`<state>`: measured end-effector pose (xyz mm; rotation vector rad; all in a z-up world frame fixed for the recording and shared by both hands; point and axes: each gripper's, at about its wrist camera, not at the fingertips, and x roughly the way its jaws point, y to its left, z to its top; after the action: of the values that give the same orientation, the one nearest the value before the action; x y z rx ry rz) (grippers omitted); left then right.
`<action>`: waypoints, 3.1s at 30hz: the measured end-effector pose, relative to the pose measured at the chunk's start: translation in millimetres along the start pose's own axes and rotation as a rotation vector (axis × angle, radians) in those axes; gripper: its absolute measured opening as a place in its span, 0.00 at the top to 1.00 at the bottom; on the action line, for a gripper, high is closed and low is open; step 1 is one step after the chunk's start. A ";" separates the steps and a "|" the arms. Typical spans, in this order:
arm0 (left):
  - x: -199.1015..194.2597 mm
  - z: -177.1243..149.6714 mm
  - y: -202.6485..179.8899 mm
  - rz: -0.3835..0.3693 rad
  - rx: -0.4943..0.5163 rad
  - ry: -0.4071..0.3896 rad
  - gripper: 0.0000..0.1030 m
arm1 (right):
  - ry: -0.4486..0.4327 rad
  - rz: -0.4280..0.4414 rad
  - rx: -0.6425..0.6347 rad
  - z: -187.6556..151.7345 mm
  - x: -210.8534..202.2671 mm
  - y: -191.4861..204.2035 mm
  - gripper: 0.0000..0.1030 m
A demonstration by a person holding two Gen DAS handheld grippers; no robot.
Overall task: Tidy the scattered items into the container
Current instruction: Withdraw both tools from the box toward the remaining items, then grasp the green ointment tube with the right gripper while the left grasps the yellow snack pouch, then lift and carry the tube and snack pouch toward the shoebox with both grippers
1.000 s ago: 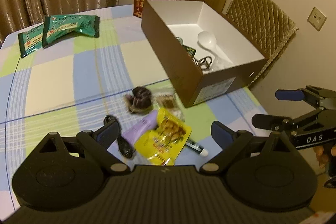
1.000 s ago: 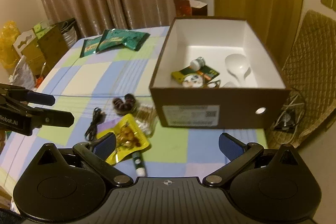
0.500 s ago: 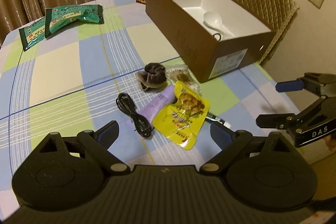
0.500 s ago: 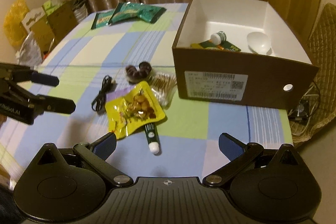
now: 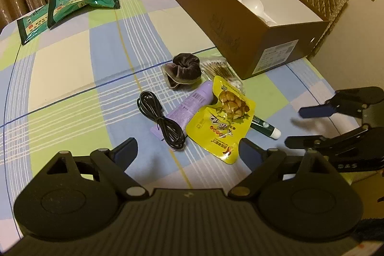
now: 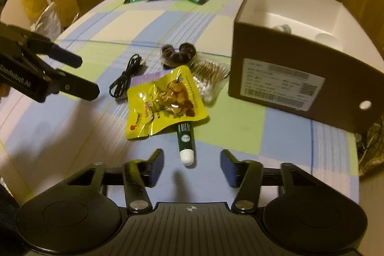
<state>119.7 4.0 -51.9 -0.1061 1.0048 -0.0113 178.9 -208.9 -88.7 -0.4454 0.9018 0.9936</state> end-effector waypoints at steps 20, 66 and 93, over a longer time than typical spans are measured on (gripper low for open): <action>24.6 5.2 -13.0 -0.059 0.129 0.016 0.16 | 0.041 -0.032 -0.016 -24.8 7.9 -12.9 0.88; 84.1 19.3 -89.9 -0.215 0.502 0.073 0.69 | 0.022 -0.155 0.208 -68.8 -32.7 -65.7 0.88; 30.1 15.4 -74.3 -0.161 0.289 0.018 0.69 | 0.019 -0.153 0.150 -62.0 -26.3 -47.7 0.75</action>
<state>151.8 -70.3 -62.0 0.0779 1.0002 -0.3044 186.3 -289.3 -105.9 -0.3905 0.9382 0.7779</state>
